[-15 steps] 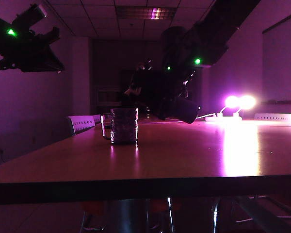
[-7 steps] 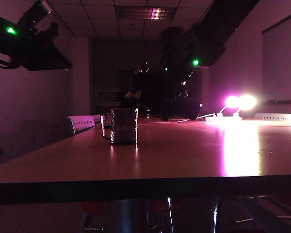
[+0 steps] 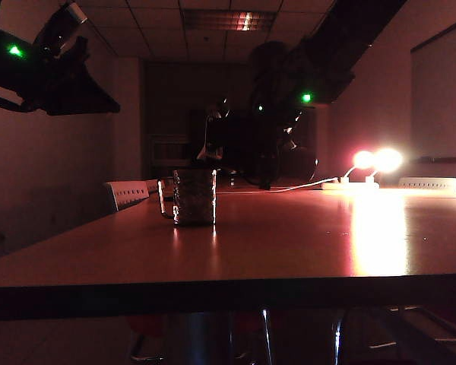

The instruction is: Pick up the black thermos cup, pour some water from it into the cup, and then put the thermos cup back on the table.

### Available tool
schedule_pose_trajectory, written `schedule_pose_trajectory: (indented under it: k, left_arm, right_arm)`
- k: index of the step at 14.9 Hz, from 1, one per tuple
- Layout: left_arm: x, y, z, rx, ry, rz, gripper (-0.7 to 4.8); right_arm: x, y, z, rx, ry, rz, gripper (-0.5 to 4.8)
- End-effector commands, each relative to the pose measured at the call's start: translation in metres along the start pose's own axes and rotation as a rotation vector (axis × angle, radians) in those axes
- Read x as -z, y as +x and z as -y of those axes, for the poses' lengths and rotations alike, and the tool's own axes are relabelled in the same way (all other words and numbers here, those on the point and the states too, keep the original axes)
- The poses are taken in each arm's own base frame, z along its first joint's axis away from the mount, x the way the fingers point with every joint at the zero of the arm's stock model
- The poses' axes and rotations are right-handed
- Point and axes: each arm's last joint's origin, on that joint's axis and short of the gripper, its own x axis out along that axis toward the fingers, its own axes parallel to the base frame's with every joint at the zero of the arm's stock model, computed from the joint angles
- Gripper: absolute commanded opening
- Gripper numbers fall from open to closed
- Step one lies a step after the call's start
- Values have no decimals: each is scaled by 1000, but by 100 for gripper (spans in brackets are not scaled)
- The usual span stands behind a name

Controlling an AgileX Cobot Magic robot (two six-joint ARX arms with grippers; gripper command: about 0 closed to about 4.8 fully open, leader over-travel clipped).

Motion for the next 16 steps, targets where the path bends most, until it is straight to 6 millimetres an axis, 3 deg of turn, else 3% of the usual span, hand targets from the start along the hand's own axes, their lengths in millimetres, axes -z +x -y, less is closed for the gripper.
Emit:
schedule_pose_trajectory:
  k: [1,16]
  left_arm:
    - [-2,-1,1,9,4,4,-6]
    - [0,-1,1,9,-9,-12,-6]
  right_arm:
    - [-4,-4,15,84,-3,-19,200]
    - [-13,-8,16,117,-97,-23,203]
